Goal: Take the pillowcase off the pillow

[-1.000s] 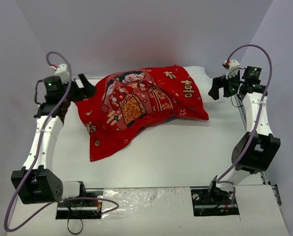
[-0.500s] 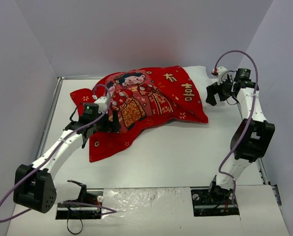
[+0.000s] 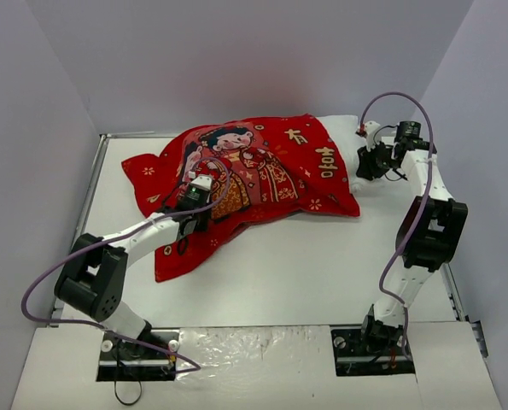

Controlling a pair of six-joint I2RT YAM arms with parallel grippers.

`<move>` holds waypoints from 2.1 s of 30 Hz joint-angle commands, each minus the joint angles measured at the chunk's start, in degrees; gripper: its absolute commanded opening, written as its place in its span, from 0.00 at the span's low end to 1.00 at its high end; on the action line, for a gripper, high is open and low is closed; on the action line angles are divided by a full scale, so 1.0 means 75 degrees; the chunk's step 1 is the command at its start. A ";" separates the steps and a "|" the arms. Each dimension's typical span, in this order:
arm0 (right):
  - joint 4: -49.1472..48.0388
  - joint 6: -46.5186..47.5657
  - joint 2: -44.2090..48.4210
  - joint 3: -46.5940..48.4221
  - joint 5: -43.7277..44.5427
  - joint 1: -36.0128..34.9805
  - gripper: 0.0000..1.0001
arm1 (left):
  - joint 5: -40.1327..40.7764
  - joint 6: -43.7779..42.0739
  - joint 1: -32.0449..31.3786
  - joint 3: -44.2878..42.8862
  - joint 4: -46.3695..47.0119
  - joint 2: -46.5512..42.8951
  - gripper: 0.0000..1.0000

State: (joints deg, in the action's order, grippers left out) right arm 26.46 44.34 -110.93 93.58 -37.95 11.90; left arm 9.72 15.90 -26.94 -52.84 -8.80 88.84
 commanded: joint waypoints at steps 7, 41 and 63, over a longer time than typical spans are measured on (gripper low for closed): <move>0.0000 -0.0824 0.0166 0.0530 -0.0283 0.0252 0.00 | 0.1294 0.0188 0.0390 0.0178 0.0095 -0.1355 0.02; 0.1406 0.2327 0.3283 0.0355 -0.0123 -0.2026 0.99 | -0.0943 0.1453 0.4940 -0.3877 -0.1112 -0.1802 0.02; -0.4497 0.0100 0.3813 -0.5258 0.8667 -0.7917 1.00 | -0.1050 0.1466 0.4986 -0.4087 -0.1487 -0.1931 0.02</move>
State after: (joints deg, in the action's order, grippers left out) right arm 3.68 43.35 -78.06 56.97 15.25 -48.60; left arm 1.48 26.65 9.87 -79.50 -21.32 76.93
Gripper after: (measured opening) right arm 0.999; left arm 0.038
